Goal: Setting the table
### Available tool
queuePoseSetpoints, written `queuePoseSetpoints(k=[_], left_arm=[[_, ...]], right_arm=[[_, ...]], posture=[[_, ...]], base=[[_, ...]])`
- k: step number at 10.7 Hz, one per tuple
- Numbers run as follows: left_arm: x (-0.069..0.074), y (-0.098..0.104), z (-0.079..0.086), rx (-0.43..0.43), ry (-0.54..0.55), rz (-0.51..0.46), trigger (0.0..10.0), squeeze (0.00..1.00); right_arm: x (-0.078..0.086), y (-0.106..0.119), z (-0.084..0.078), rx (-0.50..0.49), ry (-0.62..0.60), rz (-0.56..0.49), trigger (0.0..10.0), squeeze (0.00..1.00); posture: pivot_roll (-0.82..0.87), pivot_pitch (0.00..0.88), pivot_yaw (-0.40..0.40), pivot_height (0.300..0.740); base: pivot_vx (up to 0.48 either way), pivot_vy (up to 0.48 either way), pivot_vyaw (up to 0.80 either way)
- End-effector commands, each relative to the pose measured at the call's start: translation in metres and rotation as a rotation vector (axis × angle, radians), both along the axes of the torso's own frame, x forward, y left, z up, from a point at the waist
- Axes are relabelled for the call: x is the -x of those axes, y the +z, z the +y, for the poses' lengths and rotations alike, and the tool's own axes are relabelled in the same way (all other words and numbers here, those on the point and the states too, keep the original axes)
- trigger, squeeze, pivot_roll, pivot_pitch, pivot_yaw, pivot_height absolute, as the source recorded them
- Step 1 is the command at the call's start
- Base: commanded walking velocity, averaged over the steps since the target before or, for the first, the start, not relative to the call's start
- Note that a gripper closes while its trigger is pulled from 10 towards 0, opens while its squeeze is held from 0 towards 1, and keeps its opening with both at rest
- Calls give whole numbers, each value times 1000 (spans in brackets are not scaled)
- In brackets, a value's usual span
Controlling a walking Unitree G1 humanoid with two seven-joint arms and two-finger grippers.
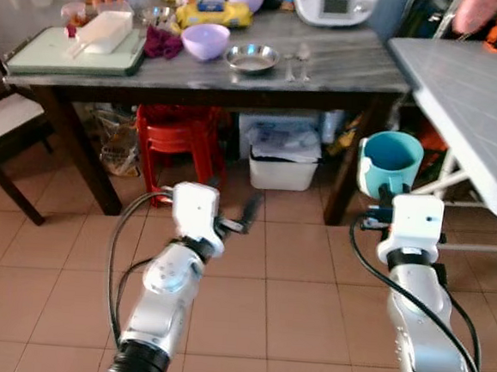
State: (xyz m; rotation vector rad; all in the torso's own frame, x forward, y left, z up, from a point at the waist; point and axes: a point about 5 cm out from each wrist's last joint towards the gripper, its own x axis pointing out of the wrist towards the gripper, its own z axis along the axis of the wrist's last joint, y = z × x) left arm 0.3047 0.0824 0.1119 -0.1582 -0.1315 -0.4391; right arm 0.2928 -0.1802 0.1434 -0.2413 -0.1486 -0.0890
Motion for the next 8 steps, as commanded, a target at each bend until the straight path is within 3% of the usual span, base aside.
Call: queuePoseSetpoints(k=[1,6,8], left_arm=[[-1,1,4,-3,9,-4,10000,0],[2,1,16,-20,47,-15,10000,0],[6,3,14,-19,39,-21,10000,0]], right_arm=[[0,6,3,7,15,-31,10000,0],[8,4,-2,-11,-7,-41,10000,0],[9,3,-4,9,-17,-36,10000,0]], posture=[[-251,66,65,740],[-248,68,67,740],[-246,71,69,740]], base=[[352,0,519],[359,0,0],[360,0,0]])
